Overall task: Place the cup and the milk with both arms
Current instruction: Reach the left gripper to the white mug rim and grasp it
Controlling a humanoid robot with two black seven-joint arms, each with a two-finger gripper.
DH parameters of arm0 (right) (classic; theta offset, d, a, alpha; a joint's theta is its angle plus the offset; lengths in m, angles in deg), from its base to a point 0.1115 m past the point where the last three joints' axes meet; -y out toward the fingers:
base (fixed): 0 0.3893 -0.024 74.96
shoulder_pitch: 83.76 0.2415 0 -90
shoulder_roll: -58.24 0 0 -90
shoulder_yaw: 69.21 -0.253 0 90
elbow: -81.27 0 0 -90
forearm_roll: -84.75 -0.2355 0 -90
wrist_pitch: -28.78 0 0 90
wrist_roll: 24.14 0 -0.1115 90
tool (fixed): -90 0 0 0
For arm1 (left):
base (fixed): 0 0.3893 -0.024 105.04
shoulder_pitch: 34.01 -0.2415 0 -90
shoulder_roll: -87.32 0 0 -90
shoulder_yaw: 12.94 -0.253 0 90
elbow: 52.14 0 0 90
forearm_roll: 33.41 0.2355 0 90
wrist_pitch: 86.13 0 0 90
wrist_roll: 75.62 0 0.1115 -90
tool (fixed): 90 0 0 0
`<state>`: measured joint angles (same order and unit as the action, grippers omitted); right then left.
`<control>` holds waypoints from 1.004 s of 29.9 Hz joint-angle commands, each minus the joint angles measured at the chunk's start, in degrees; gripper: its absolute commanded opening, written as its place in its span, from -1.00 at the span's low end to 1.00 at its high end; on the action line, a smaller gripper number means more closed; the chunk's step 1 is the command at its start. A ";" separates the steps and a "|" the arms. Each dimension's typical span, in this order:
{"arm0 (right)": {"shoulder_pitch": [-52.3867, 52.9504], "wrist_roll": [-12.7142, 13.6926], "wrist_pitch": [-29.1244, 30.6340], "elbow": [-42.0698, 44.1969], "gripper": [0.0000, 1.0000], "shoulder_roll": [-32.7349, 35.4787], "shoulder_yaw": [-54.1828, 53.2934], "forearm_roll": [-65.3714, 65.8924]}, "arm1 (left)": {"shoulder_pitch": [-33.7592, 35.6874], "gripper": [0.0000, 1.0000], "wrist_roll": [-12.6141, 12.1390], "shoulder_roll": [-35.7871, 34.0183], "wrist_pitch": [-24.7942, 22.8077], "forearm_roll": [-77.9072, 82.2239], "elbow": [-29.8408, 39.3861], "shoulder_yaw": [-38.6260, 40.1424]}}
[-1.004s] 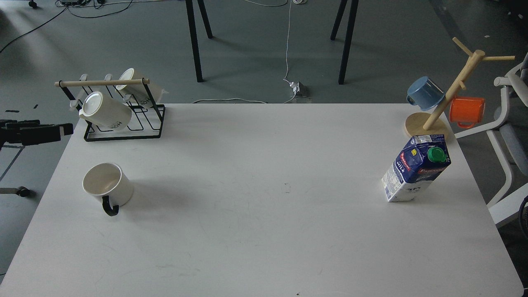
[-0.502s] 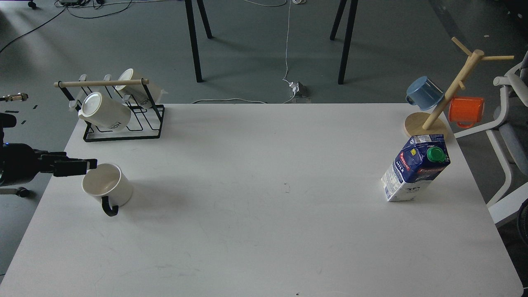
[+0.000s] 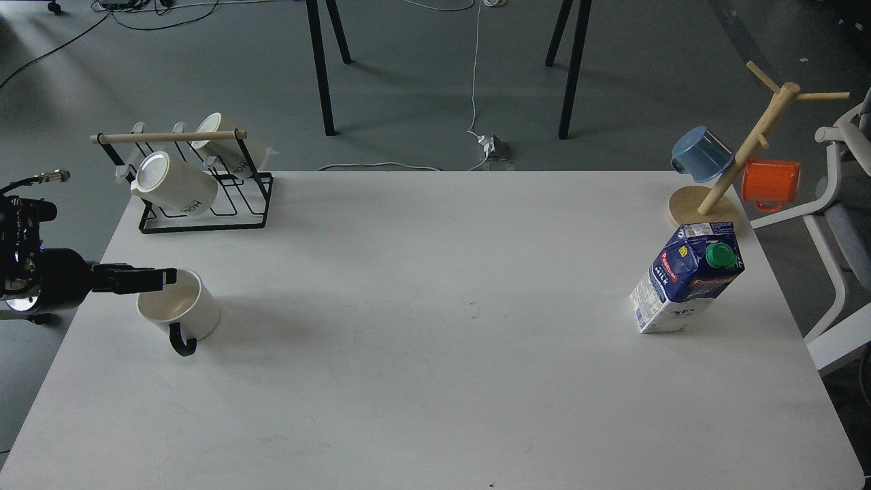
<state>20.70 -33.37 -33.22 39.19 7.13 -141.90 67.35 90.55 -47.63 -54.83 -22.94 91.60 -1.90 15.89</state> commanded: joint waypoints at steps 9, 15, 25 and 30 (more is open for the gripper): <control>-0.75 0.00 0.00 -0.02 1.00 0.05 -0.26 -0.09 | -0.28 0.96 0.01 5.12 2.72 0.00 -6.29 -0.09; -1.71 -0.08 0.00 -0.02 0.99 0.05 -0.35 -0.09 | -0.46 0.96 0.01 6.35 4.39 0.00 -9.28 -0.17; -2.24 -0.08 0.00 -0.02 1.00 -0.13 -0.53 -0.09 | -0.46 0.91 0.01 7.41 7.99 0.00 -12.10 -4.30; -2.59 -0.08 0.00 -0.02 1.00 -0.13 -0.53 -0.09 | -0.46 0.81 0.01 8.55 8.26 0.00 -12.45 -4.39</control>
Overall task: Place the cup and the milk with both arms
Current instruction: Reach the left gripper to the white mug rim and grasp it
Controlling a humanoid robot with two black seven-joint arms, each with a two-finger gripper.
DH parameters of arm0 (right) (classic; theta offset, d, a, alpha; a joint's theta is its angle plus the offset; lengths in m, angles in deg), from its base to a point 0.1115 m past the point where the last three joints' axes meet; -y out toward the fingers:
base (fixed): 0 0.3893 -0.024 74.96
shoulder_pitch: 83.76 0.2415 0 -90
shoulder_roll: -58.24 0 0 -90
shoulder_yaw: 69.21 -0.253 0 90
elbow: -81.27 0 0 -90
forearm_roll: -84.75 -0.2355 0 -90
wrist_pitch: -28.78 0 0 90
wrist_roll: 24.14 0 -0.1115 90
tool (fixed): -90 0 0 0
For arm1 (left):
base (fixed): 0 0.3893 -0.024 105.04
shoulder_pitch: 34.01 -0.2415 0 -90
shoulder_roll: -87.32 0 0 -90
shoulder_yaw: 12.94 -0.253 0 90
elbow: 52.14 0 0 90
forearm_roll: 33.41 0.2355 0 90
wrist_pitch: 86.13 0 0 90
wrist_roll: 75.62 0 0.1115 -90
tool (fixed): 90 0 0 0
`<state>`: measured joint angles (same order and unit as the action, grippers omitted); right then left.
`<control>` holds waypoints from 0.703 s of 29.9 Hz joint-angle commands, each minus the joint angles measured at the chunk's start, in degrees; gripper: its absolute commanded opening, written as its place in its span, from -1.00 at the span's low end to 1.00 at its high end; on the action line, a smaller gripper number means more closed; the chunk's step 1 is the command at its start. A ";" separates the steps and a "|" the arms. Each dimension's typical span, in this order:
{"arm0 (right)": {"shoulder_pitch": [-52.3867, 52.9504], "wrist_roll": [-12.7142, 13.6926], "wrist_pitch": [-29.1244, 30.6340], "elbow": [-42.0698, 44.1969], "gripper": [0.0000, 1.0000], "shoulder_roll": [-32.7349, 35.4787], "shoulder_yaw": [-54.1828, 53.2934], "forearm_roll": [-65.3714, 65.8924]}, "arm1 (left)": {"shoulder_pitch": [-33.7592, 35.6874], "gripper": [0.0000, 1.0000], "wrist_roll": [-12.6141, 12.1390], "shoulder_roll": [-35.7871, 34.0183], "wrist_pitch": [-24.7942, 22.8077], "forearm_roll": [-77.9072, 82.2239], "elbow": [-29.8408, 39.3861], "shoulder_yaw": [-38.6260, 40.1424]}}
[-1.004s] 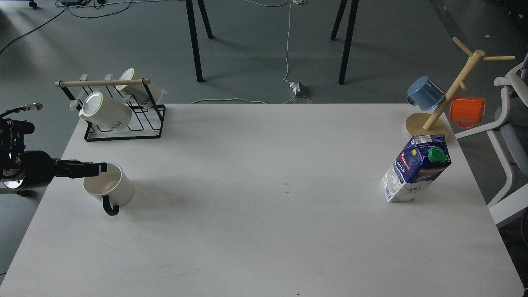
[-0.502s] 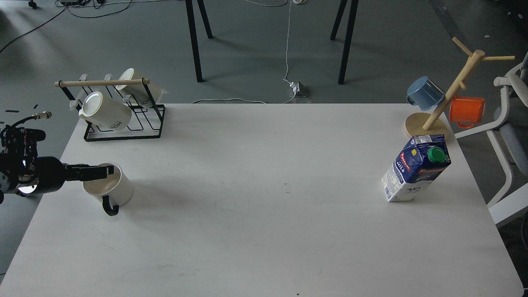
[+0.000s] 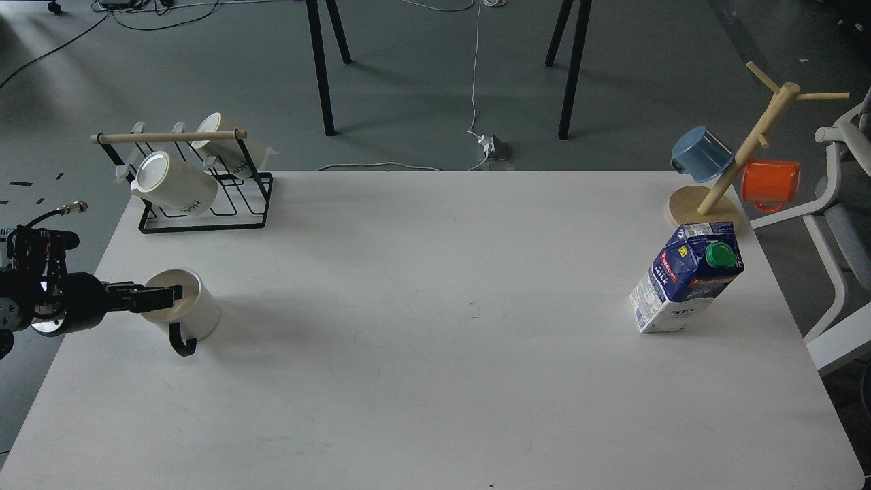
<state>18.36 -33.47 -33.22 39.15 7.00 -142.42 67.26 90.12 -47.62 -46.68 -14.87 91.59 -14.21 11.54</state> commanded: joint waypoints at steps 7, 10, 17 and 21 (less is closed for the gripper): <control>-0.79 0.01 0.00 -0.07 1.00 0.00 -0.18 0.00 | -0.11 0.48 0.00 1.81 1.51 0.00 -2.07 -0.21; -0.87 0.01 0.00 0.01 1.00 0.09 -0.18 0.00 | -0.02 0.32 0.00 2.95 2.56 0.00 -3.74 -2.05; -1.05 0.01 0.00 0.01 0.99 0.09 -0.18 0.00 | -0.02 -0.31 0.00 2.96 5.03 0.00 -4.80 -3.47; -1.05 0.01 0.00 0.01 0.99 0.09 -0.18 0.00 | -0.02 -0.76 0.00 2.78 5.03 0.00 -4.72 -3.55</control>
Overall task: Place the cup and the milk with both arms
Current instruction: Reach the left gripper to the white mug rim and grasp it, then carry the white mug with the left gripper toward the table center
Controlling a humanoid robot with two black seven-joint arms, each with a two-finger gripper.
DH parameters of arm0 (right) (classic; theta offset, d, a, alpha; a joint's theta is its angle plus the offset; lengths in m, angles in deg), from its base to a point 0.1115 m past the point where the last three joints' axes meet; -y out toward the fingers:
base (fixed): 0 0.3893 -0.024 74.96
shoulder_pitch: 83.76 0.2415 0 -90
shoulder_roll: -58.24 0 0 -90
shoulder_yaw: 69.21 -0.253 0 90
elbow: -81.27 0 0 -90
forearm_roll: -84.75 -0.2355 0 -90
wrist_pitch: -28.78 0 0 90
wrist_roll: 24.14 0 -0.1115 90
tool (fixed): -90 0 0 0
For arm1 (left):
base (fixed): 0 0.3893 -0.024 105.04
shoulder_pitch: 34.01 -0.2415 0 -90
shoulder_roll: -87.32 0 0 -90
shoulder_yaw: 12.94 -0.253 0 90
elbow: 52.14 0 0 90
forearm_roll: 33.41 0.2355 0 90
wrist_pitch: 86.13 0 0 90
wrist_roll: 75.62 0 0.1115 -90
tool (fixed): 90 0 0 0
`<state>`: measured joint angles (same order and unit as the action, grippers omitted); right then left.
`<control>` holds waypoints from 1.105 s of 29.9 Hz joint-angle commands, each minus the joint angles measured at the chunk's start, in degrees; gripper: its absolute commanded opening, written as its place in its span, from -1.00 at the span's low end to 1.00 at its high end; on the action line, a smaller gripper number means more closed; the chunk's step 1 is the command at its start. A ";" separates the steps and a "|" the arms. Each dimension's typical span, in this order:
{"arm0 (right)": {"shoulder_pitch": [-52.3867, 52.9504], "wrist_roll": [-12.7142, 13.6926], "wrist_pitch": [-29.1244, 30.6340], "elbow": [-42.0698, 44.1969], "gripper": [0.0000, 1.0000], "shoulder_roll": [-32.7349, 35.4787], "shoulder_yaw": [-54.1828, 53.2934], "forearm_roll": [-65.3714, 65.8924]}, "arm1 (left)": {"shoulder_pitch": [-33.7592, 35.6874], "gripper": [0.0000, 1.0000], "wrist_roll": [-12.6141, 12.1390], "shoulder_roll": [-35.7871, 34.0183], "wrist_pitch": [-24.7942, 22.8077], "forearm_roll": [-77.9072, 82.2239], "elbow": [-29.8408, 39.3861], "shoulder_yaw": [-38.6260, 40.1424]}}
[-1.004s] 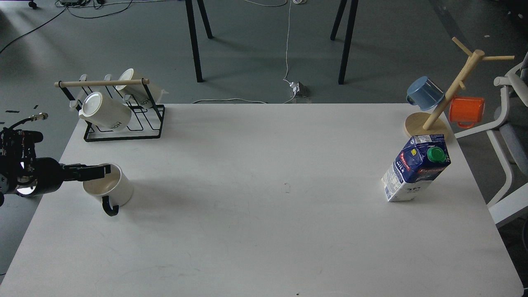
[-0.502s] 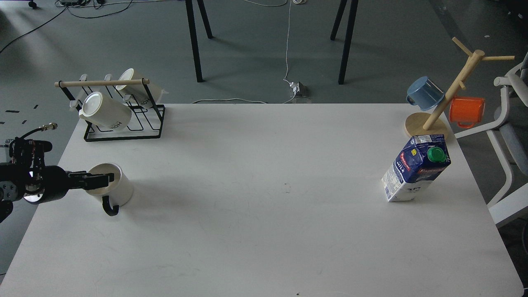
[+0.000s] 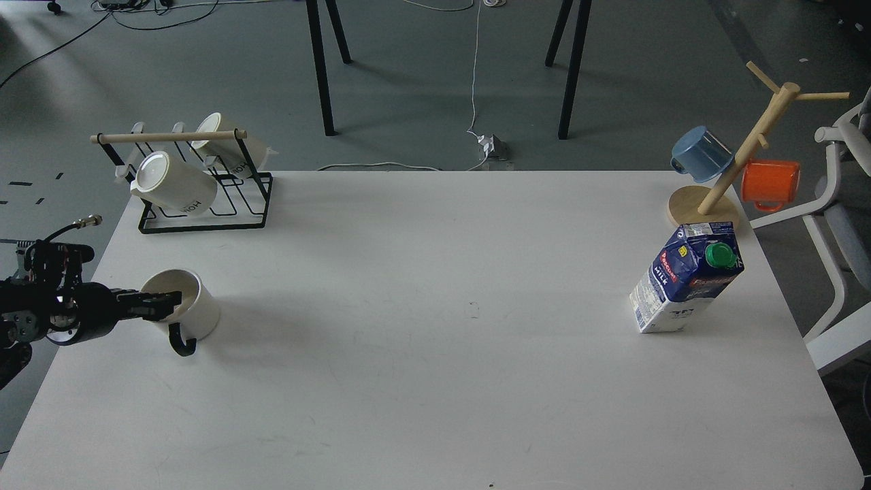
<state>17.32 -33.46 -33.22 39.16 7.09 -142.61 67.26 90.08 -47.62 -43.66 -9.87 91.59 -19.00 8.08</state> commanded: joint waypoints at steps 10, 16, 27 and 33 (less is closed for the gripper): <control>-0.27 0.00 0.00 0.09 0.99 0.00 0.01 0.00 | 0.72 -0.89 0.00 -0.68 1.79 0.00 0.52 -0.10; -0.45 0.00 0.00 0.18 0.99 -0.09 0.09 0.00 | 5.01 -0.89 0.00 -1.12 1.09 0.00 6.21 0.34; -0.36 0.00 0.00 0.27 0.99 -0.18 0.01 0.00 | 12.50 -0.89 0.00 14.41 -13.24 0.00 25.83 0.69; -0.27 -0.09 0.00 0.88 0.99 -0.35 -0.17 0.00 | 11.88 -0.87 0.00 24.53 -13.42 0.00 21.80 -0.19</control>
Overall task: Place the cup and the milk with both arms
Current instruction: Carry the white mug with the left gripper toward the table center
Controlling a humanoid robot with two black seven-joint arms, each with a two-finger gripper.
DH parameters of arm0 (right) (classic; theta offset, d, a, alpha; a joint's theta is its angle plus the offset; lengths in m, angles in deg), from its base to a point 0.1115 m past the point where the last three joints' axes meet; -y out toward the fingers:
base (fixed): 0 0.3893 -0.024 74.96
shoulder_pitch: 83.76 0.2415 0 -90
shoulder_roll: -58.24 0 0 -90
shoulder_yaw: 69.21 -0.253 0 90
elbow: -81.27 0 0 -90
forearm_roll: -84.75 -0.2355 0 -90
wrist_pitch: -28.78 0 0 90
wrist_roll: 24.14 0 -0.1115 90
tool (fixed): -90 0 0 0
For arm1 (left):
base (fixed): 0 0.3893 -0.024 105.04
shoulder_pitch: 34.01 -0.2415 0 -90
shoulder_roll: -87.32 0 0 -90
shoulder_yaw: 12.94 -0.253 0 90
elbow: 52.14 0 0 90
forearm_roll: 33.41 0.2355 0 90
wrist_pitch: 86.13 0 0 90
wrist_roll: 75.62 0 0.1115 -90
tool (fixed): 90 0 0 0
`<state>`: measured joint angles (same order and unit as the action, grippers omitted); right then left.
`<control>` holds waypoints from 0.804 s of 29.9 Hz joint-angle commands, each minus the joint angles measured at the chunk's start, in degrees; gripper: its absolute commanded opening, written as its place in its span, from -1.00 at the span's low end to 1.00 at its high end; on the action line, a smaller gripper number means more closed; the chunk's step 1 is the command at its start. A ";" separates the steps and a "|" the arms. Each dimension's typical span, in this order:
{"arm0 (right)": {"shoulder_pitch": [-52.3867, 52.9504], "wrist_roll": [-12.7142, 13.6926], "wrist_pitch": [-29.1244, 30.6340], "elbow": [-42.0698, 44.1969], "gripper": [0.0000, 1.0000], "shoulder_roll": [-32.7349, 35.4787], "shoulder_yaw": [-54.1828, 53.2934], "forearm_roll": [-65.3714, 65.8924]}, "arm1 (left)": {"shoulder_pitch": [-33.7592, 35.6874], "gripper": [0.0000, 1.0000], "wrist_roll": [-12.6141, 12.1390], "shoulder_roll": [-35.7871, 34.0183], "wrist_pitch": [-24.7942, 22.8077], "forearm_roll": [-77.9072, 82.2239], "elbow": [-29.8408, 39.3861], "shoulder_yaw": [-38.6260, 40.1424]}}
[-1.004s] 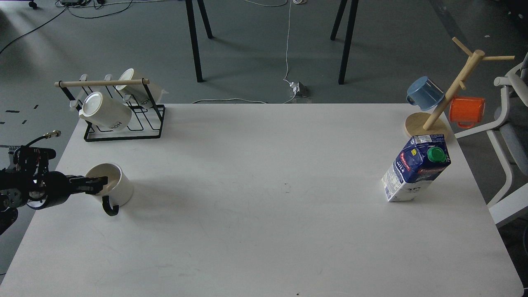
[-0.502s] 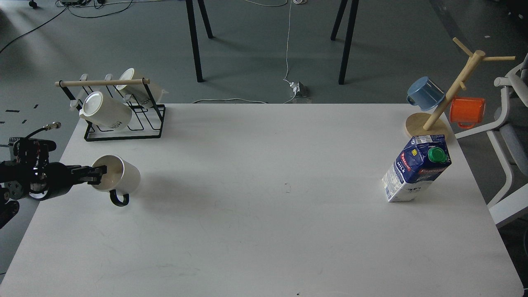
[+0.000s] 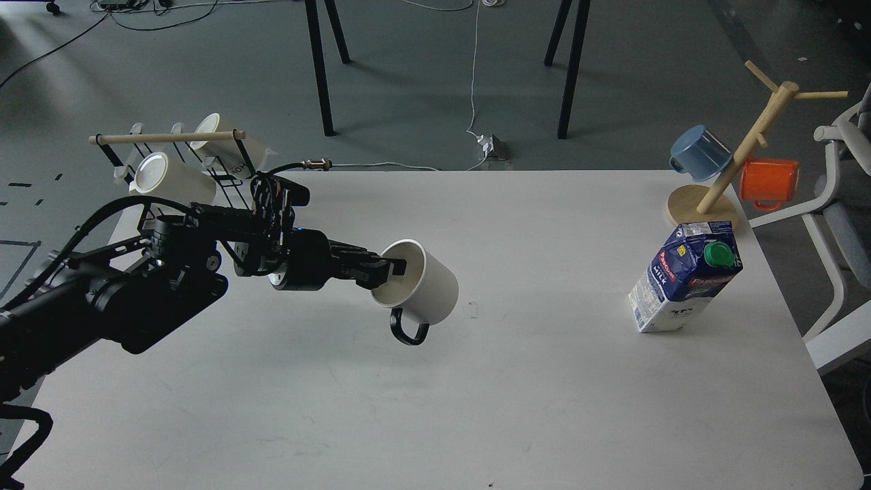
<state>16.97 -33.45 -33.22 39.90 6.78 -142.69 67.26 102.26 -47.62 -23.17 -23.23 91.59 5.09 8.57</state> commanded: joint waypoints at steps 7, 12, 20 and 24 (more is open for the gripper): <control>-0.10 -0.09 0.00 0.24 0.99 -0.04 -0.08 0.00 | -1.53 -0.85 0.00 7.30 0.03 0.00 -7.13 -0.77; -1.24 -0.09 0.00 1.55 1.00 0.05 -0.08 0.00 | -3.37 -0.73 0.00 8.27 0.03 0.00 -7.48 -2.17; -1.51 -0.09 0.00 2.35 1.00 0.05 -0.17 -0.09 | -4.26 -0.69 0.00 8.01 0.12 0.00 -8.19 -2.17; -1.51 -0.18 0.00 2.35 1.00 -0.04 -0.09 -0.09 | -4.17 -0.65 0.00 7.22 0.12 0.00 -8.19 -2.17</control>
<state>15.47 -33.56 -33.22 42.25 6.82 -142.83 67.18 97.98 -47.62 -15.38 -23.12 91.59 -3.10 6.40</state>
